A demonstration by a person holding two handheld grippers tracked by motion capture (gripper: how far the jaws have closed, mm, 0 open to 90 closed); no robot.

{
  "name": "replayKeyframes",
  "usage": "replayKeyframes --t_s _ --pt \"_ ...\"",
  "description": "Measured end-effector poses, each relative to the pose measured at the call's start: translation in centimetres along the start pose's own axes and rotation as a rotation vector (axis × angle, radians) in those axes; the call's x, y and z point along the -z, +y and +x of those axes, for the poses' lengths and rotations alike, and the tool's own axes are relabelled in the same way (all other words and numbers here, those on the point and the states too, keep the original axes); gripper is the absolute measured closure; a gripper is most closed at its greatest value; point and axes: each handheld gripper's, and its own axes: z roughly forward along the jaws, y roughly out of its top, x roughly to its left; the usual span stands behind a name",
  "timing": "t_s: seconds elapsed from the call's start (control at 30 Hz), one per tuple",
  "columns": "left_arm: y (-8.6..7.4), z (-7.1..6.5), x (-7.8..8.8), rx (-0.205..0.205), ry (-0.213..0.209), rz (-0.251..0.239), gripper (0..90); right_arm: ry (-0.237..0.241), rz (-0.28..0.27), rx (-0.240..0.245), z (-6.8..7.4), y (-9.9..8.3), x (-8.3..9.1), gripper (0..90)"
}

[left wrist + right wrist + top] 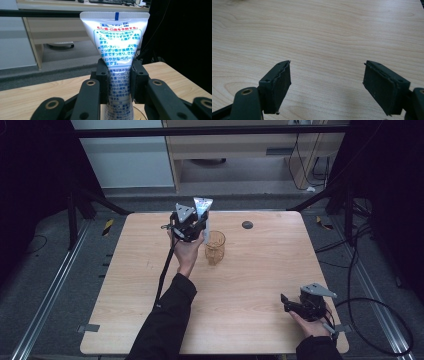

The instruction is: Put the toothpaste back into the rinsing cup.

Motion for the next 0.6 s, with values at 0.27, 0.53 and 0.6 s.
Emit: replayKeyframes --t_s 0.27,0.53,0.6 --pt "0.2 -0.3 -0.9 0.002 -0.014 -0.005 72.2 0.004 0.0 -0.003 0.0 0.0 0.0 22.1" --pt "0.6 -0.9 -2.6 0.005 -0.023 -0.001 72.1 0.009 -0.002 -0.011 0.0 0.0 0.0 22.1" --pt "0.6 -1.3 -3.0 -0.005 -0.029 0.001 72.1 0.013 -0.003 -0.02 0.0 0.0 0.0 22.1"
